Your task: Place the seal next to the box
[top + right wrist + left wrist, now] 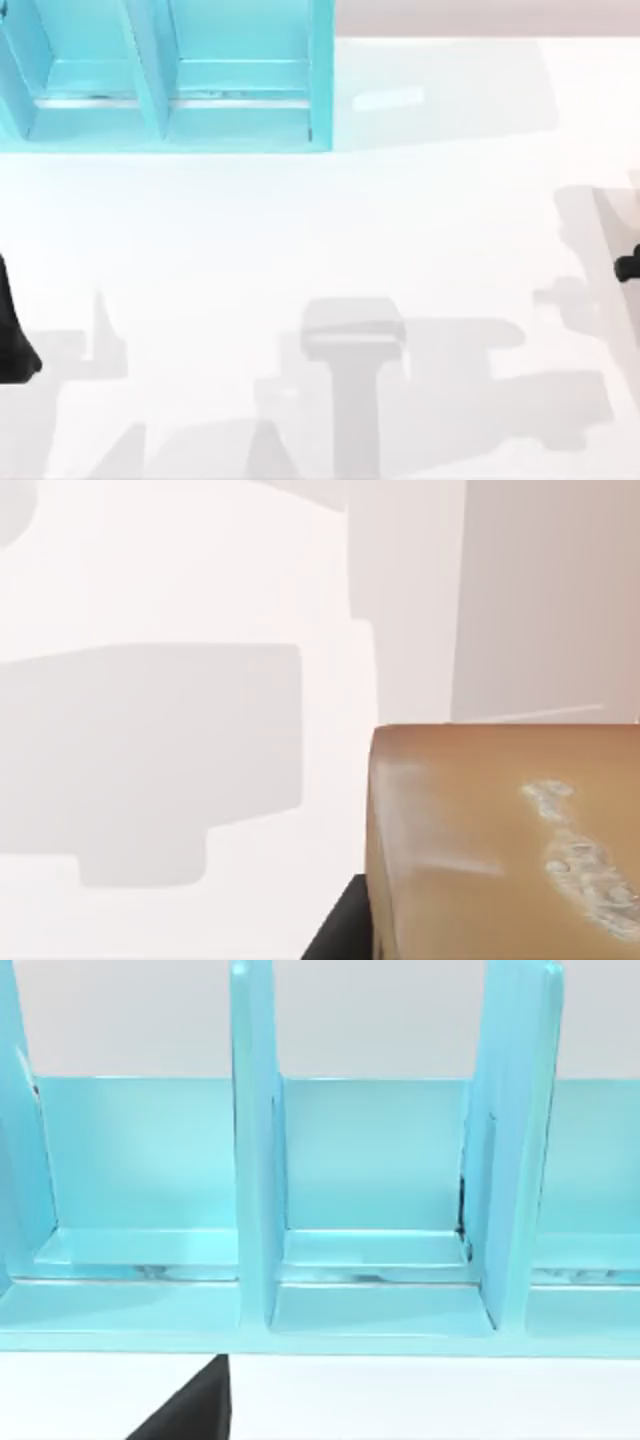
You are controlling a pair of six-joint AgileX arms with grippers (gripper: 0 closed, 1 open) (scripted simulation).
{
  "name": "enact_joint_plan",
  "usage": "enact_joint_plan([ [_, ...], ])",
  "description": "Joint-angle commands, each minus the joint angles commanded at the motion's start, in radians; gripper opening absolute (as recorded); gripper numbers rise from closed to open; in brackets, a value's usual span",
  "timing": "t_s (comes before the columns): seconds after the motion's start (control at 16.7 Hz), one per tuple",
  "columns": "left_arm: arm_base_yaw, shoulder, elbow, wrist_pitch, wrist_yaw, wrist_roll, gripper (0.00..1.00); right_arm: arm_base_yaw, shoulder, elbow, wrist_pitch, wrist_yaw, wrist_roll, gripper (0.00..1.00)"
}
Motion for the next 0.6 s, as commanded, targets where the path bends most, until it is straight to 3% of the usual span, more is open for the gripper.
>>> enact_joint_plan([
  [0.18, 0.000, 0.000, 0.000, 0.000, 0.000, 0.000, 1.00, 0.000, 0.000, -0.001, 0.001, 0.000, 0.000, 0.00],
  [0.6, 0.000, 0.000, 0.000, 0.000, 0.000, 0.000, 1.00, 0.000, 0.000, -0.001, 0.001, 0.000, 0.000, 0.53],
])
